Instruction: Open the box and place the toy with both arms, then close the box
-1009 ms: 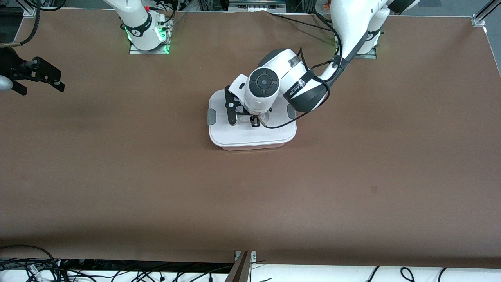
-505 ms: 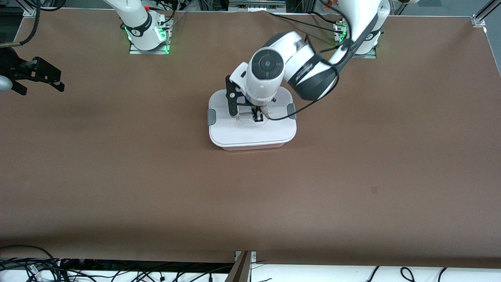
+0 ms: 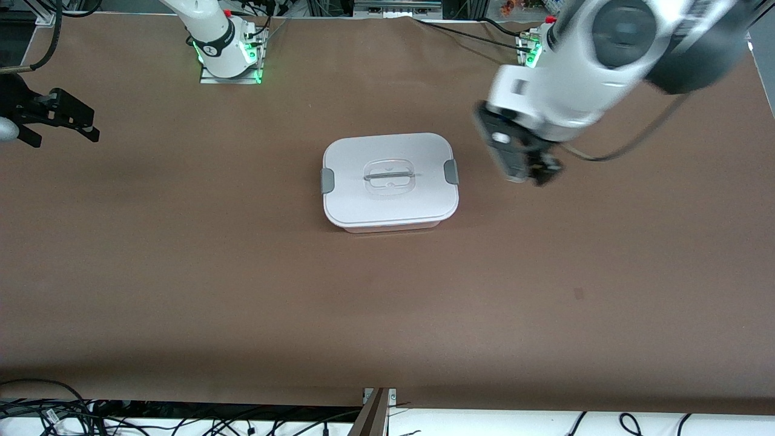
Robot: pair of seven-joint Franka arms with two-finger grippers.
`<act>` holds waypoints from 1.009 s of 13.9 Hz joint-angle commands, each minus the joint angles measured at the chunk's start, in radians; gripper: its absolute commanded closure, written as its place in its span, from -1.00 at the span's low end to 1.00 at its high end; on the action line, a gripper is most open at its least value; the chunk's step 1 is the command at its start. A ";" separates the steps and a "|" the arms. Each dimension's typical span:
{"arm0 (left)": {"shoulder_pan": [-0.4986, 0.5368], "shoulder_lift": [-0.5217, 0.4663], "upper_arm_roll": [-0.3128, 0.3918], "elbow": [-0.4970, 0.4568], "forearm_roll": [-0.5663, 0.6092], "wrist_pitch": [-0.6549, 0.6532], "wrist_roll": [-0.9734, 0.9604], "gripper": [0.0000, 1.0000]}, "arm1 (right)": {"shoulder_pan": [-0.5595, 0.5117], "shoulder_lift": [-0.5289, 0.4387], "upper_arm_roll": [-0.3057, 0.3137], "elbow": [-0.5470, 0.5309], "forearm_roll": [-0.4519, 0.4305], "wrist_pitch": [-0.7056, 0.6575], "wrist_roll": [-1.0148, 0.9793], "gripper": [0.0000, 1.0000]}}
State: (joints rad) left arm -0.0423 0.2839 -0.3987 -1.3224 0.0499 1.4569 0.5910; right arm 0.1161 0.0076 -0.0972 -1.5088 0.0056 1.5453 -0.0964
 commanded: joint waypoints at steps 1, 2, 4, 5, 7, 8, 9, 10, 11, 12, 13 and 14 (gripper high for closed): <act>0.169 -0.025 -0.016 -0.021 0.036 -0.018 -0.002 -1.00 | -0.009 0.006 0.007 0.018 -0.007 -0.004 0.006 -1.00; 0.182 -0.038 0.021 -0.037 0.033 -0.018 -0.008 -1.00 | -0.009 0.006 0.007 0.018 -0.007 -0.004 0.004 -1.00; 0.144 -0.075 0.153 -0.092 0.007 -0.018 -0.005 -1.00 | -0.009 0.006 0.007 0.018 -0.007 -0.004 0.004 -1.00; 0.068 -0.127 0.231 -0.153 0.002 -0.004 -0.014 -1.00 | -0.009 0.006 0.007 0.018 -0.007 -0.004 0.004 -1.00; -0.023 -0.187 0.354 -0.213 -0.007 0.039 -0.058 -1.00 | -0.009 0.006 0.007 0.018 -0.007 -0.004 0.006 -1.00; -0.031 -0.216 0.363 -0.242 -0.021 0.090 -0.083 -1.00 | -0.009 0.006 0.008 0.018 -0.007 -0.004 0.004 -1.00; -0.045 -0.270 0.373 -0.306 -0.019 0.159 -0.141 -1.00 | -0.009 0.006 0.008 0.018 -0.007 -0.004 0.004 -1.00; -0.048 -0.319 0.373 -0.369 -0.018 0.204 -0.234 -1.00 | -0.009 0.006 0.007 0.018 -0.007 -0.004 0.004 -1.00; -0.048 -0.340 0.373 -0.403 -0.019 0.206 -0.355 -1.00 | -0.009 0.006 0.007 0.018 -0.007 -0.004 0.004 -1.00; -0.047 -0.344 0.373 -0.408 -0.021 0.204 -0.450 -1.00 | -0.009 0.006 0.008 0.018 -0.007 -0.004 0.006 -1.00; -0.048 -0.339 0.373 -0.406 -0.021 0.204 -0.518 -1.00 | -0.009 0.006 0.008 0.018 -0.007 -0.004 0.004 -1.00; -0.047 -0.319 0.373 -0.393 -0.027 0.204 -0.574 -1.00 | -0.009 0.006 0.007 0.018 -0.007 -0.004 0.004 -1.00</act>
State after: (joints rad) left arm -0.0785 -0.0251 -0.0416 -1.6785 0.0469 1.6296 0.1383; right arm 0.1160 0.0078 -0.0970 -1.5085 0.0056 1.5454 -0.0964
